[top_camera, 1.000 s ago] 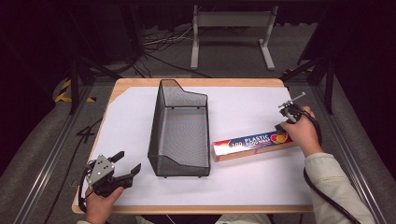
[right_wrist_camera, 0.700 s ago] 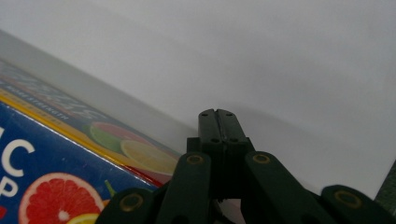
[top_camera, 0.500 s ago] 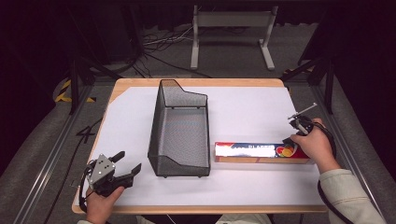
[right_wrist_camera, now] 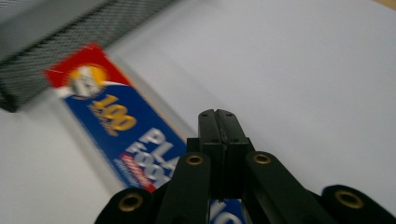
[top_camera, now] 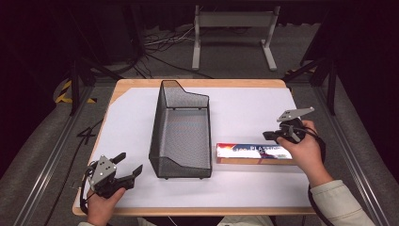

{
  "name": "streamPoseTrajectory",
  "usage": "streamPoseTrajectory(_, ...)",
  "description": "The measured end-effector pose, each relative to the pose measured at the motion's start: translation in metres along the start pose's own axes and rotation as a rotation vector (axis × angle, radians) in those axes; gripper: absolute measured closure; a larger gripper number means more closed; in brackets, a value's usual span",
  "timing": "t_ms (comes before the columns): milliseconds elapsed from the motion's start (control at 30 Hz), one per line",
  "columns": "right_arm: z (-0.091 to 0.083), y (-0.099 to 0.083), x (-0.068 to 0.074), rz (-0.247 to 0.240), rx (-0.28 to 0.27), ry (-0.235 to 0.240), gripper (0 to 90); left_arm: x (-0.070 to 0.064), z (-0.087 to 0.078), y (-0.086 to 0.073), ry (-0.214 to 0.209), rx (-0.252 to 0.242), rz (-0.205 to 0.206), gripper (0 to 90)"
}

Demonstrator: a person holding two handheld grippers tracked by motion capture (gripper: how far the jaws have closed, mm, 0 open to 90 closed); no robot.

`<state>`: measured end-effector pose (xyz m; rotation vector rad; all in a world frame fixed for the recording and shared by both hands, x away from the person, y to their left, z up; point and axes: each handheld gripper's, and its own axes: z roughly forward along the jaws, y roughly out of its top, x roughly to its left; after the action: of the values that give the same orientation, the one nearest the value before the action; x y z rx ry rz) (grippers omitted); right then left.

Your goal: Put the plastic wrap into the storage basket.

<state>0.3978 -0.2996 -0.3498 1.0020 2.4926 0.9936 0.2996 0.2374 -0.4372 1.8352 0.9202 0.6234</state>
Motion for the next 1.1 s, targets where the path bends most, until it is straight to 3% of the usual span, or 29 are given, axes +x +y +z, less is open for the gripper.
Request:
streamPoseTrajectory(100,0.007,0.007,0.021,-0.082,-0.025,0.087,90.0,0.000,-0.001,0.000,0.000,-0.005,-0.001,24.8)
streamPoseTrajectory(267,0.024,0.012,0.048,-0.159,-0.004,0.179,90.0,0.000,0.000,0.000,-0.001,-0.005,-0.004,24.7)
streamPoseTrajectory(433,0.044,0.009,0.066,-0.235,0.035,0.260,90.0,0.000,0.000,0.000,0.001,-0.003,0.000,24.7)
streamPoseTrajectory(567,0.058,0.006,0.074,-0.256,0.070,0.297,90.0,0.000,0.000,0.000,0.001,-0.005,0.000,24.7)
streamPoseTrajectory(733,0.074,0.004,0.085,-0.279,0.113,0.303,90.0,-0.001,0.000,0.000,0.001,-0.002,0.003,24.7)
streamPoseTrajectory(867,0.084,0.006,0.088,-0.315,0.138,0.254,90.0,-0.001,0.000,0.000,0.000,-0.005,0.002,24.7)
streamPoseTrajectory(967,0.090,0.010,0.088,-0.312,0.147,0.246,90.0,0.000,-0.001,0.000,-0.002,-0.005,-0.003,24.7)
streamPoseTrajectory(1100,0.095,0.018,0.087,-0.333,0.155,0.200,90.0,0.000,-0.001,0.000,-0.001,-0.004,0.001,24.7)
